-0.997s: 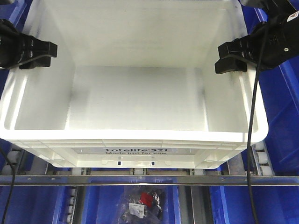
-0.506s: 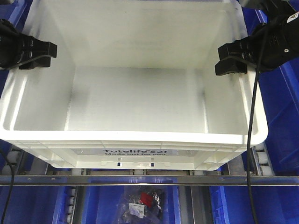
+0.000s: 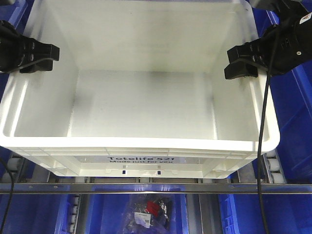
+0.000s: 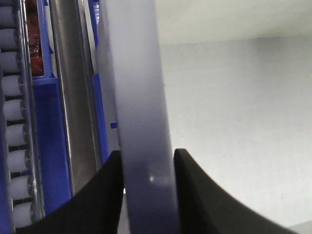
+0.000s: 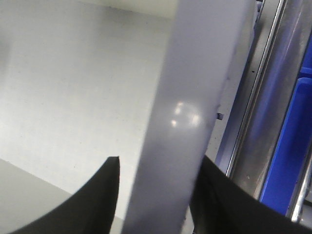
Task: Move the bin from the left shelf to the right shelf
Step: 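Lift the tote and pull it off the shelf toward the robot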
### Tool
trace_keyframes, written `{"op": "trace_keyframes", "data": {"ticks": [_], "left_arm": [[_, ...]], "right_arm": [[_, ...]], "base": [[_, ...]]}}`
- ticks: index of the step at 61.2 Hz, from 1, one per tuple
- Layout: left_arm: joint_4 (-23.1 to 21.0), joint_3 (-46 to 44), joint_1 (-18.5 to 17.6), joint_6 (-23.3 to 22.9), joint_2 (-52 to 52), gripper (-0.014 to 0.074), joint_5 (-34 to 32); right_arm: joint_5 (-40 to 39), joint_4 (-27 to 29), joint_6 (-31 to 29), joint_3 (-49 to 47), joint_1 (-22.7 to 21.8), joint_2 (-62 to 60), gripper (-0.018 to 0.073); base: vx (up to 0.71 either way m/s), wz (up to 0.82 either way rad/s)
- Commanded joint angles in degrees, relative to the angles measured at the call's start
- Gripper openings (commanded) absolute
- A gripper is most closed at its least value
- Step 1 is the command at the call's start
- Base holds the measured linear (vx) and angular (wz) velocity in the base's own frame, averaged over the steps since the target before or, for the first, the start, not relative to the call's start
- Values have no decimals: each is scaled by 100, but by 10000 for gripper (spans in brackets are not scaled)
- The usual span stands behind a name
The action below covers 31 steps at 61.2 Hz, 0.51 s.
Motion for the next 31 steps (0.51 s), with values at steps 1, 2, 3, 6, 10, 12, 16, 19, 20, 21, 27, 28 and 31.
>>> {"op": "trace_keyframes", "data": {"ticks": [1,2,3,6,10,12,16,19,20,21,27,28,31], "left_arm": [[-33,-227,9,259,-282,-8,-534],[-33,-227,9,259,-282,-8,-534],[-33,-227,9,259,-282,-8,-534],[-33,-227,9,259,-282,-8,-534],[-33,-227,9,259,-282,-8,-534],[-33,-227,9,259,-282,-8,-534],[-33,-227,9,259,-282,-8,-534],[-33,-227,9,259,-282,-8,-534],[-33,-227,9,259,-282,-8,-534],[-33,-227,9,259,-282,-8,-534],[-33,-227,9,259,-282,-8,-534],[-33,-227,9,259,-282,-8,-534],[-33,-227,9,259,-282,-8,-534]], "right_arm": [[-314,44,-251,-210,-53,-317,-4],[-314,44,-251,-210,-53,-317,-4],[-314,44,-251,-210,-53,-317,-4],[-314,44,-251,-210,-53,-317,-4],[-314,44,-251,-210,-53,-317,-4],[-314,44,-251,-210,-53,-317,-4],[-314,44,-251,-210,-53,-317,-4],[-314,44,-251,-210,-53,-317,-4],[-314,44,-251,-210,-53,-317,-4],[-314,44,-251,-210,-53,-317,-4],[-314,44,-251,-210,-53,-317,-4],[-314,44,-251,-210,-53,-317,-4],[-314,44,-251,-210,-53,-317,-4]], "base": [[0,0],[0,0],[0,0],[0,0],[0,0],[0,0],[0,0],[0,-1],[-1,-2],[-1,-2],[-2,-2],[-3,-3],[-3,-3]]}}
